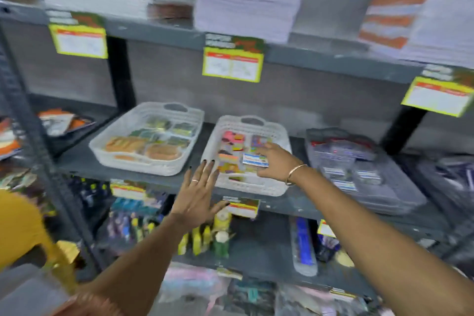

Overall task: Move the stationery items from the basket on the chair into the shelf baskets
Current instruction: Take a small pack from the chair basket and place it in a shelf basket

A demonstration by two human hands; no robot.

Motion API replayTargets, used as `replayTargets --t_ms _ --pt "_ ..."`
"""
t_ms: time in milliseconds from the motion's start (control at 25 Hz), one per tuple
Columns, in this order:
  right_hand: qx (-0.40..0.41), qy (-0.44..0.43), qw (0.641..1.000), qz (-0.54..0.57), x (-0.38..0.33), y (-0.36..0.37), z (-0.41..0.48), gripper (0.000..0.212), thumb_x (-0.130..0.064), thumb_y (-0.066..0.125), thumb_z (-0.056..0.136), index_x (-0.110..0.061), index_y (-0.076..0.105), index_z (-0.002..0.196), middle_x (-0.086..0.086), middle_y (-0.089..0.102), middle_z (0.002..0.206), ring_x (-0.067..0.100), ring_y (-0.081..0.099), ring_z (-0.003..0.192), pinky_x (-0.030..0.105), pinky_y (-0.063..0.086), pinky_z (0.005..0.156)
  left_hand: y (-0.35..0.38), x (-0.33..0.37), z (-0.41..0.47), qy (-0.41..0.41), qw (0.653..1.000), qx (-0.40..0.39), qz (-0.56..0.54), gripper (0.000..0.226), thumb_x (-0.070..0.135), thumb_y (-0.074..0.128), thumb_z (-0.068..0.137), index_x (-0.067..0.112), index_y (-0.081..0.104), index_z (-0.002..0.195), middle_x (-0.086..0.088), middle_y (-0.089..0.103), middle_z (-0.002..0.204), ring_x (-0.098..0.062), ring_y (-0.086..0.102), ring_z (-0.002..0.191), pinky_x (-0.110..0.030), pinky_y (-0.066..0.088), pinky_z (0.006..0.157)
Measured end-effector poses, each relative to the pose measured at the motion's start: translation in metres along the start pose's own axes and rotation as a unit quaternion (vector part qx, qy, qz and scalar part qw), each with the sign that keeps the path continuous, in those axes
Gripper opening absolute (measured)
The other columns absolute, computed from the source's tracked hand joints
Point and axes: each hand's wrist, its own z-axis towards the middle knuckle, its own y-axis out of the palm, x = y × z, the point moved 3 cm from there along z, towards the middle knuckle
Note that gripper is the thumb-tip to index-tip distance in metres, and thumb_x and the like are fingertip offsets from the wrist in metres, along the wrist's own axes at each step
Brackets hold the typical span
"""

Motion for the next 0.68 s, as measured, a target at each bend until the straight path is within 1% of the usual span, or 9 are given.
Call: replayTargets --t_ms 160,240,320,440,480,520,560,640,680 --pt "0.013 0.109 0.994 -0.007 0.099 -0.026 -0.038 0.044 -0.024 0.067 0.080 -0.001 0.056 0.116 0.023 0.056 0.117 0.037 0.050 0.113 0.035 0.038 0.093 0.010 0.080 0.071 0.069 0.997 0.019 -0.014 0.081 0.064 0.032 0.078 0.003 0.053 0.127 -0.020 0.046 0.138 -0.036 0.039 0.129 -0.053 0.024 0.104" --pt "0.024 0.145 0.989 -0.018 0.138 -0.033 -0.055 0.047 -0.028 0.066 0.082 -0.005 0.055 0.121 0.022 0.055 0.123 0.036 0.049 0.116 0.036 0.037 0.098 0.009 0.117 0.093 0.109 0.994 0.005 -0.025 0.080 0.063 0.030 0.078 0.004 0.056 0.124 -0.019 0.048 0.137 -0.035 0.042 0.127 -0.051 0.026 0.104" --pt "0.033 0.186 0.982 -0.022 0.171 -0.035 -0.069 0.052 -0.032 0.065 0.082 -0.006 0.052 0.125 0.021 0.052 0.128 0.035 0.046 0.120 0.039 0.038 0.104 0.013 0.146 0.110 0.155 0.987 0.007 -0.026 0.078 0.062 0.030 0.080 0.002 0.056 0.123 -0.019 0.047 0.137 -0.034 0.040 0.129 -0.049 0.017 0.106" --pt "0.023 0.202 0.979 -0.015 0.179 -0.039 -0.079 0.053 -0.028 0.064 0.081 -0.005 0.049 0.127 0.019 0.049 0.131 0.033 0.045 0.122 0.039 0.039 0.105 0.022 0.162 0.105 0.167 0.985 0.023 -0.036 0.077 0.061 0.030 0.082 0.001 0.057 0.122 -0.018 0.050 0.135 -0.032 0.040 0.129 -0.044 0.013 0.108" --pt "0.015 0.205 0.979 -0.011 0.180 -0.037 -0.076 0.053 -0.026 0.065 0.081 -0.005 0.049 0.127 0.019 0.048 0.132 0.032 0.045 0.123 0.038 0.039 0.105 0.027 0.159 0.100 0.173 0.984 -0.018 -0.046 0.077 0.062 0.030 0.082 0.001 0.057 0.121 -0.018 0.051 0.134 -0.032 0.041 0.128 -0.044 0.015 0.108" --pt "0.008 0.225 0.974 -0.012 0.242 -0.043 -0.097 0.054 -0.026 0.065 0.081 -0.004 0.049 0.127 0.020 0.047 0.133 0.032 0.044 0.123 0.037 0.038 0.105 0.046 0.218 0.122 0.194 0.979 -0.034 -0.055 0.077 0.062 0.029 0.082 0.002 0.058 0.120 -0.017 0.053 0.133 -0.031 0.043 0.127 -0.043 0.019 0.109" --pt "-0.002 0.231 0.973 -0.024 0.273 -0.045 -0.106 0.054 -0.027 0.066 0.081 -0.004 0.049 0.127 0.020 0.046 0.135 0.032 0.043 0.125 0.036 0.037 0.106 0.058 0.244 0.130 0.186 0.980 -0.052 -0.056 0.077 0.063 0.029 0.081 0.003 0.060 0.118 -0.016 0.055 0.130 -0.030 0.046 0.125 -0.043 0.026 0.107" --pt "-0.029 0.244 0.969 -0.029 0.288 -0.032 -0.103 0.053 -0.029 0.065 0.083 -0.002 0.050 0.126 0.020 0.044 0.138 0.033 0.040 0.127 0.037 0.035 0.108 0.065 0.238 0.124 0.150 0.981 -0.109 -0.051 0.078 0.063 0.028 0.079 0.003 0.063 0.114 -0.015 0.059 0.126 -0.029 0.051 0.120 -0.044 0.041 0.097" --pt "-0.038 0.242 0.969 -0.025 0.287 -0.032 -0.105 0.053 -0.029 0.065 0.084 -0.002 0.049 0.126 0.019 0.044 0.139 0.033 0.039 0.128 0.035 0.034 0.107 0.072 0.233 0.122 0.129 0.986 -0.088 -0.051 0.080 0.064 0.026 0.079 0.003 0.062 0.116 -0.015 0.058 0.126 -0.029 0.051 0.120 -0.044 0.043 0.095"
